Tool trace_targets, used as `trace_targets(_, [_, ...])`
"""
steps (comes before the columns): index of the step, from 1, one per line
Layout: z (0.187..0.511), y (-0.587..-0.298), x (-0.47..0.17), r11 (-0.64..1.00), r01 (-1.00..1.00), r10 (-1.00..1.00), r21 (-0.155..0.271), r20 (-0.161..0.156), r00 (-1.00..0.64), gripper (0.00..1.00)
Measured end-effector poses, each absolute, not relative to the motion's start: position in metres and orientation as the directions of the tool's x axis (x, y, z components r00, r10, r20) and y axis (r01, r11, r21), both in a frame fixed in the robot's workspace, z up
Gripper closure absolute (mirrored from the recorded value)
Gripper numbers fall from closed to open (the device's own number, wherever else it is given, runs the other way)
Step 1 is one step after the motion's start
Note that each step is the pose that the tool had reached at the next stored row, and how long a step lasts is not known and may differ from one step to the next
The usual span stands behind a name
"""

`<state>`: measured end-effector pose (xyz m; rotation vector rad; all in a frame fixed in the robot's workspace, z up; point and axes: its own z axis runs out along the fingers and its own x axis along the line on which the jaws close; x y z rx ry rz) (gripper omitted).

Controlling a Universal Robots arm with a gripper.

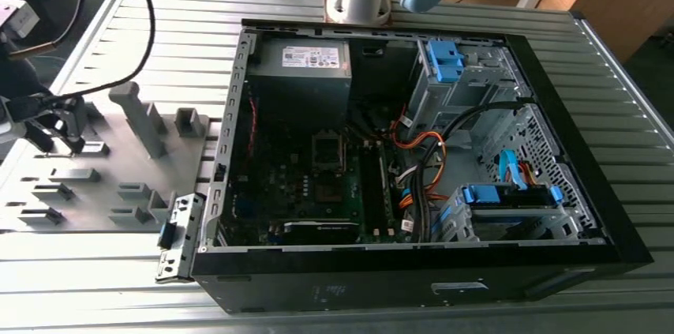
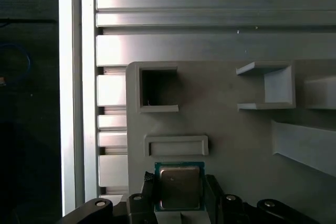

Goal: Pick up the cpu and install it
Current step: 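Pick up the cpu and move it towards the insertion slot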

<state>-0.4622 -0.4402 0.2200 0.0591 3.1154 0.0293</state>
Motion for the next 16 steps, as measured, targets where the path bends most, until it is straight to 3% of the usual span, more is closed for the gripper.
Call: trace_targets(16, [0.249, -0.440, -0.462, 0.999, 0.036, 0.036, 0.019, -0.025, -0.999, 0.53])
